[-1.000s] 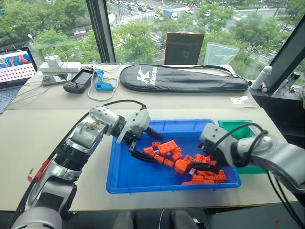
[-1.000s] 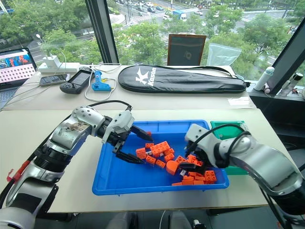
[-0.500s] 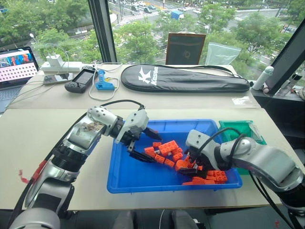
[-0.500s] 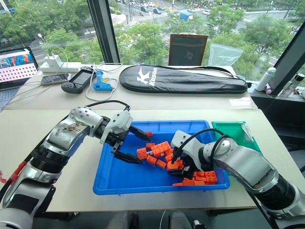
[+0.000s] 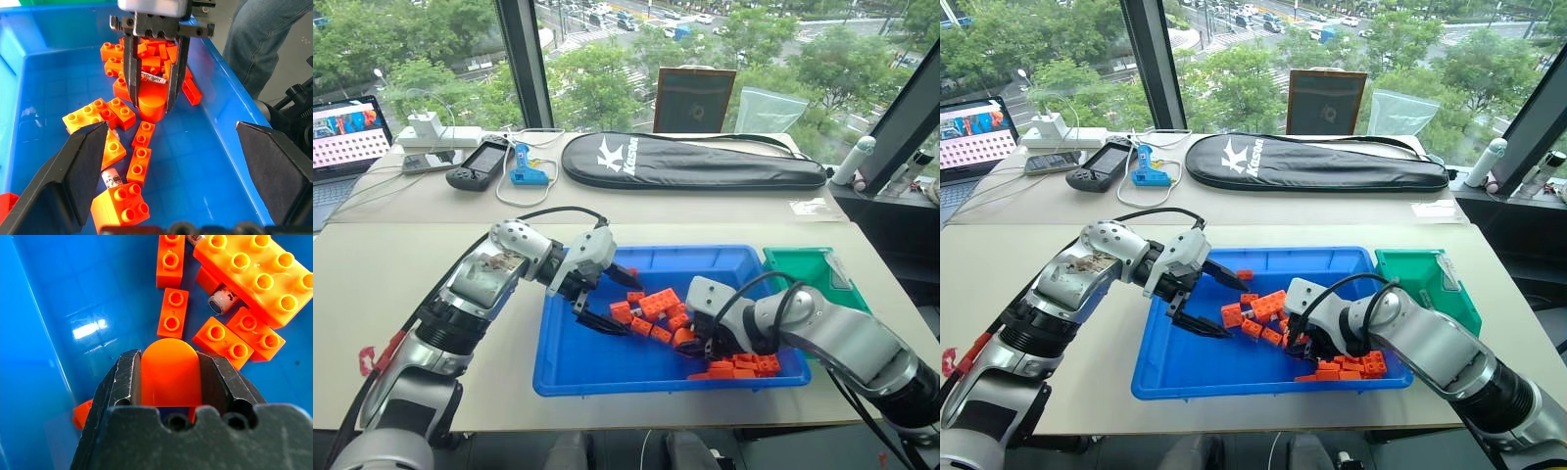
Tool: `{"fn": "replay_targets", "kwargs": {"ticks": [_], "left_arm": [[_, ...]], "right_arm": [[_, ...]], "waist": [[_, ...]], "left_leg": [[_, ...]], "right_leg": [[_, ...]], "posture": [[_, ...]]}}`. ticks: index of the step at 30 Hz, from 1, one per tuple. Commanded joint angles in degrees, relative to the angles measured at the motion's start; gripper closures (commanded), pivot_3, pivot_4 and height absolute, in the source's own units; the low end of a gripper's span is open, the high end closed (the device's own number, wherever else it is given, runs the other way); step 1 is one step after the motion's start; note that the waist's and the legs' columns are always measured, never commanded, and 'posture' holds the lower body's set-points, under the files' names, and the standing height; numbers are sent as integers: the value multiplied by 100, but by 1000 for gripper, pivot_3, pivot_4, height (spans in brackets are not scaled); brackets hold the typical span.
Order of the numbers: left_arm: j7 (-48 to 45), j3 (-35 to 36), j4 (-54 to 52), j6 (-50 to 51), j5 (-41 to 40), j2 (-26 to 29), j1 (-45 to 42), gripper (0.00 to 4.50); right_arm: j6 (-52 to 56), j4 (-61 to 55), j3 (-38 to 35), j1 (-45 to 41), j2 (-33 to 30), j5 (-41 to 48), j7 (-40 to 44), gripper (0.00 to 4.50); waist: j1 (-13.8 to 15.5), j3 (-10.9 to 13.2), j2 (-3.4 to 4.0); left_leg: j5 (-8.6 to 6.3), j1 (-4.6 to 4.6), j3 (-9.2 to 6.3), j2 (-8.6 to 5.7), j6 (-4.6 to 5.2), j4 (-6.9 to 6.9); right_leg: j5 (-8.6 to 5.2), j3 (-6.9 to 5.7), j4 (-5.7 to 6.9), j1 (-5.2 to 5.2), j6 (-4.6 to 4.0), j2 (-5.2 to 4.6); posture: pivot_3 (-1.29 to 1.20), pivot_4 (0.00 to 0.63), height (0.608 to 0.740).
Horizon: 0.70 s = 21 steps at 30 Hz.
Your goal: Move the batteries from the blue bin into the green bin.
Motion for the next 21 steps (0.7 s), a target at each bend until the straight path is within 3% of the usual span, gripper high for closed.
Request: {"fn": "replay_targets", "kwargs": {"ticks": [1,5,7,13,16,21], "left_arm": [[7,65,-76,-27,2,32,-136,0],[-3,54,-56,-55,40,42,-141,0],[-6,49,-49,-72,54,50,-138,0],[-12,57,-107,-54,57,60,-104,0],[-19,64,-121,-53,67,65,-87,0],[-19,48,-108,-73,73,41,-83,0]], "right_arm": [[-317,339,-513,-405,-323,-250,122,3067],[-1125,1114,-357,-425,-481,-935,106,3067],[-1495,1502,-290,-425,-397,-1241,38,2067],[-2081,1976,-174,-384,-248,-1855,25,161],[-1891,1742,-347,-339,-263,-1758,163,27],[-576,575,-646,-54,-357,-624,828,27]], "waist": [[7,0,0],[23,0,0],[16,0,0],[2,0,0],[4,0,0],[13,0,0]], "left_leg": [[0,0,-1,0,0,0],[0,0,2,-1,0,-1],[0,0,5,-3,0,-1],[0,-1,5,-1,0,-2],[0,-1,4,-1,0,-2],[0,-1,3,-1,0,-2]], "right_leg": [[0,0,1,0,0,0],[0,-3,-6,2,0,-2],[0,-2,-7,1,0,-4],[0,-2,-4,-2,0,-1],[0,-2,-3,-2,0,-1],[0,-2,-3,-1,0,-2]], "posture": [[0,150,734],[0,150,734],[0,150,734],[0,150,734],[0,150,734],[0,150,734]]}}
